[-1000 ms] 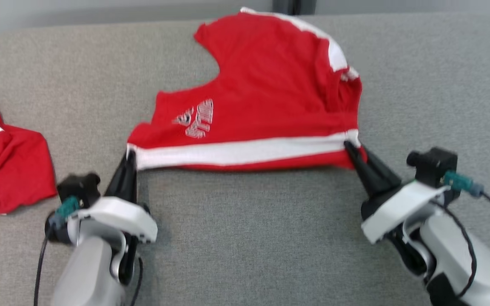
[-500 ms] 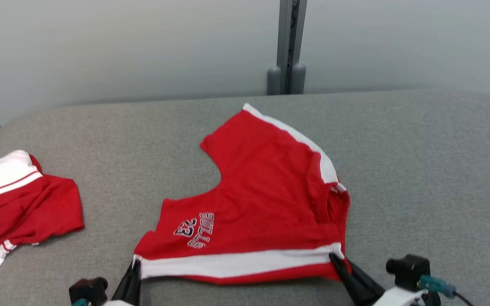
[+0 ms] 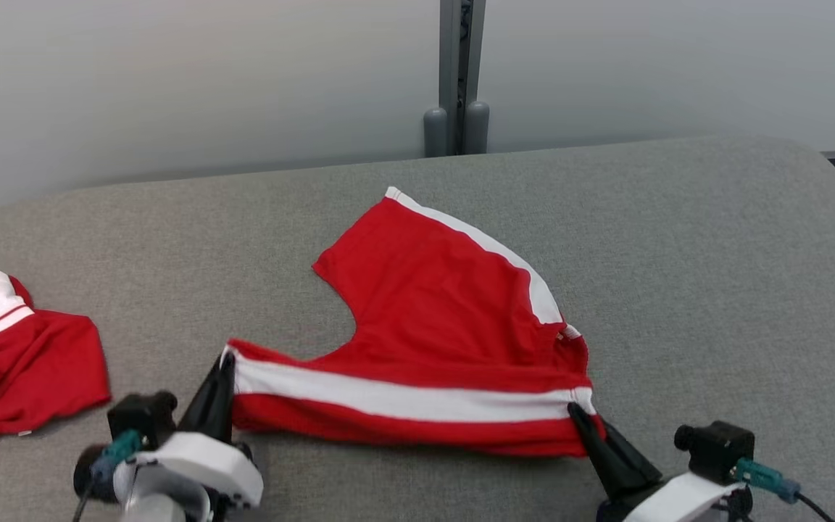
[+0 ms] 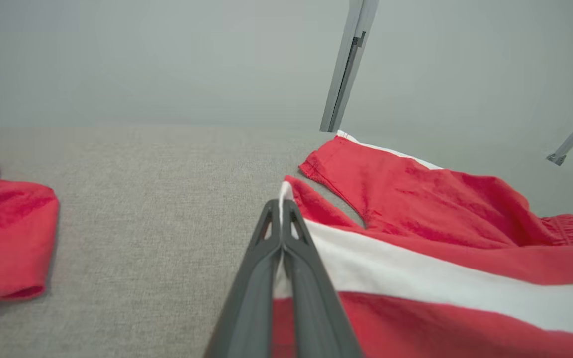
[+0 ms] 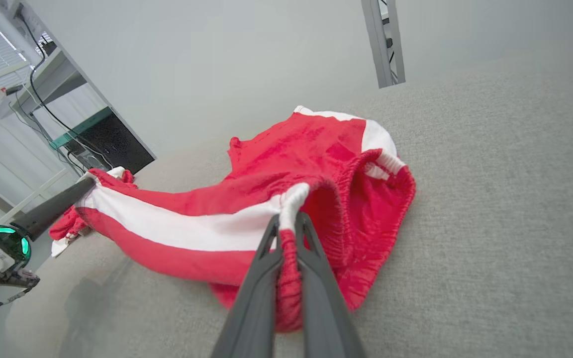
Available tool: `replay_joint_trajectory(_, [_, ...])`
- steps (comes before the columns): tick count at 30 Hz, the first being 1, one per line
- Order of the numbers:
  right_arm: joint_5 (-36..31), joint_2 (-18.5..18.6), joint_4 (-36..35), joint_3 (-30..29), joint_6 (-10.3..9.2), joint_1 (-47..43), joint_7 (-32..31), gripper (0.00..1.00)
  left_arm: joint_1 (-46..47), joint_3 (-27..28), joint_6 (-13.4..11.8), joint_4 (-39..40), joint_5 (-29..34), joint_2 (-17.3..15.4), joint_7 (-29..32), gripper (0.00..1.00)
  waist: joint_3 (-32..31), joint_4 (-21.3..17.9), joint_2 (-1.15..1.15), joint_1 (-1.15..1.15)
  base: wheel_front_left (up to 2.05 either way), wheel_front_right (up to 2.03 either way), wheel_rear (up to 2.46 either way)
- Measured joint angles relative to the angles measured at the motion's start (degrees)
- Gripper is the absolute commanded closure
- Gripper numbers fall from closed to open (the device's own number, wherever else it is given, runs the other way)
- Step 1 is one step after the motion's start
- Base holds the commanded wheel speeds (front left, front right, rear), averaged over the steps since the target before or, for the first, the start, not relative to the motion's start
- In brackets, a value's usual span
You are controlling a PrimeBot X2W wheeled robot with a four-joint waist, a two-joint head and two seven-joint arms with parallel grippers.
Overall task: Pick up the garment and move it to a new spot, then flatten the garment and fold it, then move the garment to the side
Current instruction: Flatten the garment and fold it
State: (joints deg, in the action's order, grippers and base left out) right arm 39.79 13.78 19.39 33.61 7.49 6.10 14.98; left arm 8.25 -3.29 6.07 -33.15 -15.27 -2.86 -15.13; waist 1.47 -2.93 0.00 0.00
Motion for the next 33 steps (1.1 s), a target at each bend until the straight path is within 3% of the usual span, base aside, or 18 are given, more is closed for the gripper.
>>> replay_joint_trajectory(8, [-0.7,-7.4,-1.0,-10.8,0.0,6.9,0.0,1.0,22.7,-5.6,1.2,-6.5,6.0,-4.5,0.0,1.0,7.8,-2.2,0.0,0.0,0.0,0.0,0.0])
replay_joint_trajectory(17, [-3.7,-10.6,-3.4,-15.5,0.0,13.2,0.0,1.0,44.1,-11.6,1.4,-18.3,8.4,-4.5,0.0,1.0,18.3,-4.8,0.0,0.0,0.0,0.0,0.0])
replay_joint_trajectory(24, [-2.9,-10.9,-6.5,-16.3,0.0,16.4,0.0,1.0,53.5,-13.4,1.3,-25.1,9.7,-4.4,0.0,1.0,25.5,-7.5,0.0,0.0,0.0,0.0,0.0])
replay_joint_trajectory(33, [-1.6,-10.9,-8.6,-16.6,0.0,17.4,0.0,1.0,57.4,-14.2,0.3,-27.5,10.0,-3.4,0.0,1.0,30.5,-11.2,0.0,0.0,0.0,0.0,0.0])
